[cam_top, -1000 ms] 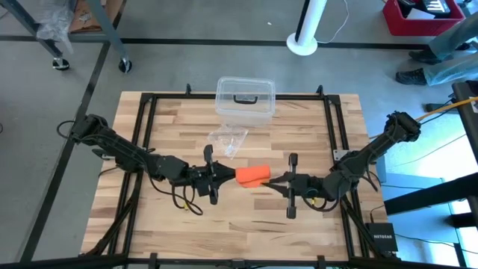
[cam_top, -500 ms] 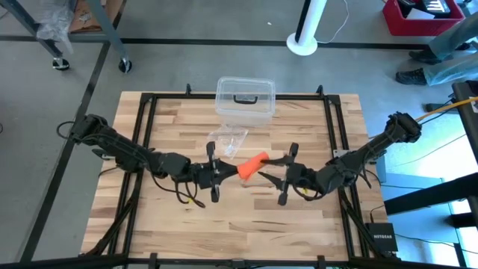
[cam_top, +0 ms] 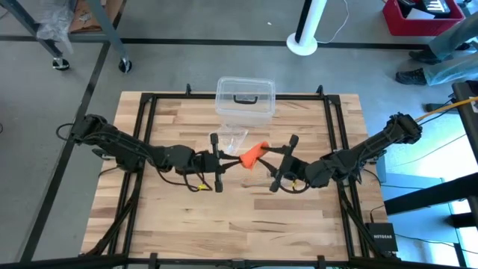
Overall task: Roll bandage
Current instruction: Roll the orange bandage
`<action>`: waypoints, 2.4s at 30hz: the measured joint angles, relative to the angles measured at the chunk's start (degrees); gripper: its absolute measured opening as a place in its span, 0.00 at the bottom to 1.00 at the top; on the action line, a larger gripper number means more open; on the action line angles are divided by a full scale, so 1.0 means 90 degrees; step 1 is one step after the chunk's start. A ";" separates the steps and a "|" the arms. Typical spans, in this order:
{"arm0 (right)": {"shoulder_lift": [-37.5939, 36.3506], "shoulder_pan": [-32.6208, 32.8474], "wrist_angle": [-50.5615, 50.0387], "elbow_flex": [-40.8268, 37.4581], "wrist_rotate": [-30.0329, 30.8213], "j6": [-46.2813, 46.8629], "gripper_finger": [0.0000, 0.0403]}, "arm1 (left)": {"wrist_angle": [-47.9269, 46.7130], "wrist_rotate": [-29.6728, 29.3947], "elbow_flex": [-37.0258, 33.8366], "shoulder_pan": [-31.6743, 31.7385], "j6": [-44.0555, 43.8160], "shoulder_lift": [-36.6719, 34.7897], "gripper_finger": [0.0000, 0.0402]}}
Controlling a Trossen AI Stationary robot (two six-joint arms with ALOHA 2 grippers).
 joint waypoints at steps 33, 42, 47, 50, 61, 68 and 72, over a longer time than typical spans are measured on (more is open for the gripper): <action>-0.0987 0.1268 -0.2742 -0.0125 0.0063 0.2252 0.41 | -0.0238 0.0004 0.0007 -0.0162 0.0566 -0.0058 0.01; -0.0965 0.1265 -0.2252 -0.1562 0.0307 0.3304 0.41 | -0.0237 0.0523 0.0007 -0.0229 0.0834 -0.0058 0.01; -0.0969 0.1282 -0.2309 -0.1856 0.0206 0.3817 0.41 | -0.0216 0.0533 0.0007 -0.0098 0.0287 0.0140 0.01; -0.0901 0.1183 -0.1960 -0.2155 0.0288 0.3797 0.41 | -0.0149 0.0733 -0.0013 -0.0106 -0.0116 0.0435 0.01; -0.0835 0.1095 0.0575 -0.3627 -0.0814 0.3378 0.41 | 0.1009 0.0616 -0.0027 -0.0127 -0.1178 0.1741 0.01; -0.0836 0.1100 0.0562 -0.3725 -0.0974 0.3362 0.41 | 0.1122 0.0456 -0.0027 -0.0249 -0.2385 0.2598 0.01; -0.0838 0.1100 0.0510 -0.3725 -0.1140 0.3312 0.41 | 0.1163 0.0378 -0.0027 -0.0312 -0.3212 0.3040 0.01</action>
